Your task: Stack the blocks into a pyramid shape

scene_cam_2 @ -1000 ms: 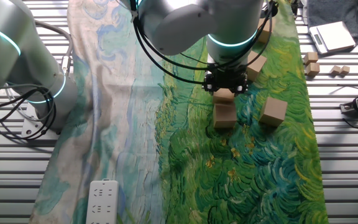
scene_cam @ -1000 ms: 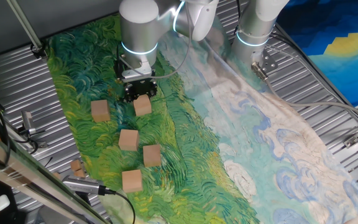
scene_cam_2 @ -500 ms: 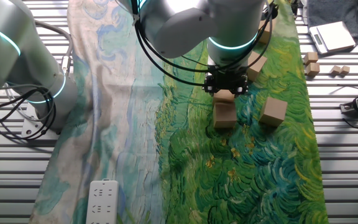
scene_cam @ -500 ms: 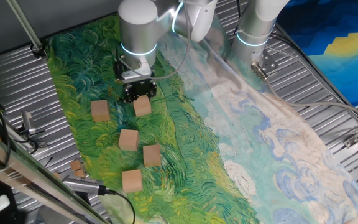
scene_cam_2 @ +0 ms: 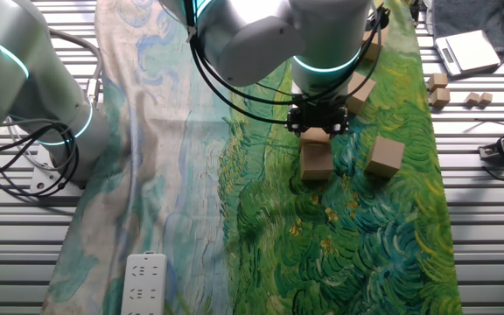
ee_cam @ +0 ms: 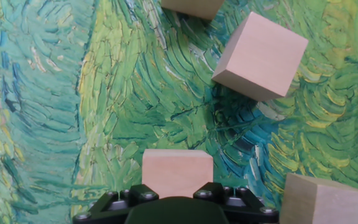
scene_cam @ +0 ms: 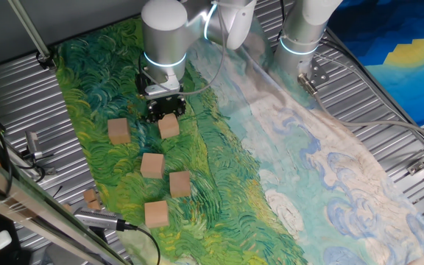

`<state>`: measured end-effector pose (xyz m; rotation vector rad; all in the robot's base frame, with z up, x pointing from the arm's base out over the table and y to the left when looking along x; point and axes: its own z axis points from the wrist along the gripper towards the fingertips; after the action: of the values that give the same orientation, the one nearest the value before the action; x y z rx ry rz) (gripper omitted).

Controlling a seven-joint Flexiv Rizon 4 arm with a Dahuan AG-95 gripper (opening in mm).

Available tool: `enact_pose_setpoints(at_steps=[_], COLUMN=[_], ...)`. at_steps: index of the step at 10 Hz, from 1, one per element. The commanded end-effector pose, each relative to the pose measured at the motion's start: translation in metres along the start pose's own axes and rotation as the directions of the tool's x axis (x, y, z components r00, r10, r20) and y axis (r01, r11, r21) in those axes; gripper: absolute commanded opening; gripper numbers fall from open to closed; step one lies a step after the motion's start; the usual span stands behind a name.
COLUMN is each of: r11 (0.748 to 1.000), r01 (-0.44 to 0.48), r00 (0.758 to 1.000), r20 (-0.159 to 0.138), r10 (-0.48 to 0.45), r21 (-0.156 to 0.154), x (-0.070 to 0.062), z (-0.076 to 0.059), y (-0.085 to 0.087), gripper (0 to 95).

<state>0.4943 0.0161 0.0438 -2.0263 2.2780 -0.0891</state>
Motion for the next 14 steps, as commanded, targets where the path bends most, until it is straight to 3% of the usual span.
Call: enact_pose_setpoints(at_steps=[1, 14], r11=[1.000, 1.000], r01=[0.001, -0.001], r00=[1.000, 1.000], r20=[-0.003, -0.007], r10=[-0.001, 0.001], r21=[0.004, 0.008], x=[0.0006, 0.0016], z=[0.0004, 0.0048], y=[0.0001, 0.0005], gripper=[0.0, 0.0])
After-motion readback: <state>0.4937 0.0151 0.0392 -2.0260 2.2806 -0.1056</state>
